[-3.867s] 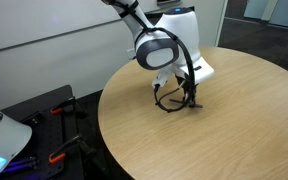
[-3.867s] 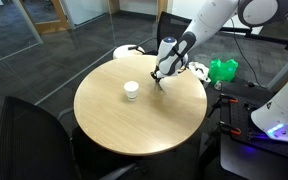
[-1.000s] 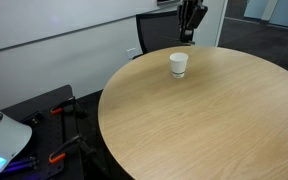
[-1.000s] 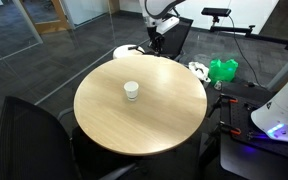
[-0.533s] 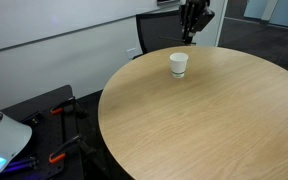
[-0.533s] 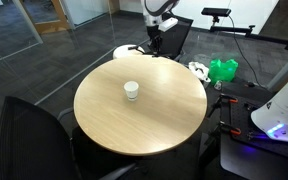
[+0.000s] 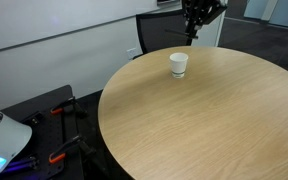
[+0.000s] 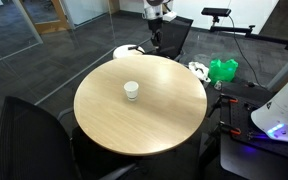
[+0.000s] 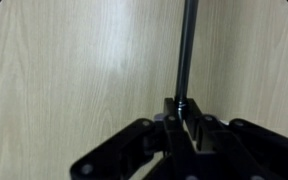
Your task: Pick up the pen from the table and put it in the white cup
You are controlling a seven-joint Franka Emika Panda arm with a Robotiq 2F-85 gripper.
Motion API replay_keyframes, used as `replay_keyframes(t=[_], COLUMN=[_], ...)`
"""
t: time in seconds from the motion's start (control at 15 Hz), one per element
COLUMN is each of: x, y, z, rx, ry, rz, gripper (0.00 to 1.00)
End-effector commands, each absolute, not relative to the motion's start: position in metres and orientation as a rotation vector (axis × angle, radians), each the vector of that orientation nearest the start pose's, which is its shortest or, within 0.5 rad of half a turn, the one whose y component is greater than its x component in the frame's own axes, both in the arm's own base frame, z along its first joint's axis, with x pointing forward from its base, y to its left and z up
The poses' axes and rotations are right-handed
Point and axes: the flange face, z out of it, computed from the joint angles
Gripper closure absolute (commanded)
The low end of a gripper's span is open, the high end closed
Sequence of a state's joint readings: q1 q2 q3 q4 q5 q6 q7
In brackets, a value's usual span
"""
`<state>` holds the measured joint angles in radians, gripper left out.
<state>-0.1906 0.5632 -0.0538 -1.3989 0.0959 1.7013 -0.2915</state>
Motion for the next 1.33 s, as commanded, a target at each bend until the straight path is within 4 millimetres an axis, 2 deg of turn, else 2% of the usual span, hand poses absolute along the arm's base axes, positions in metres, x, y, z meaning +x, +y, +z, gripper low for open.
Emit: replay_keyframes(t=[0.0,0.47,0.53,0.6,0.87,0.93,1.27], x=[0.678,0.686,0.681,0.681,0.681,0.681,0.691], y=[-0.154,-0.157,-0.154,-0.155,-0.155,-0.155,-0.150], z=[0.366,0.352,0.350,0.348,0.345,0.345,0.334], rx=[-2.913,-2.720,-2.775,-2.767,-2.767,-2.767,-2.551], ry=[-0.125,-0.262,-0.217,-0.219,-0.219,-0.219,-0.377], rz=[0.278,0.127,0.182,0.182,0.187,0.187,0.068], gripper=[0.96,0.96,0.96,0.85,0.85,0.96,0.96])
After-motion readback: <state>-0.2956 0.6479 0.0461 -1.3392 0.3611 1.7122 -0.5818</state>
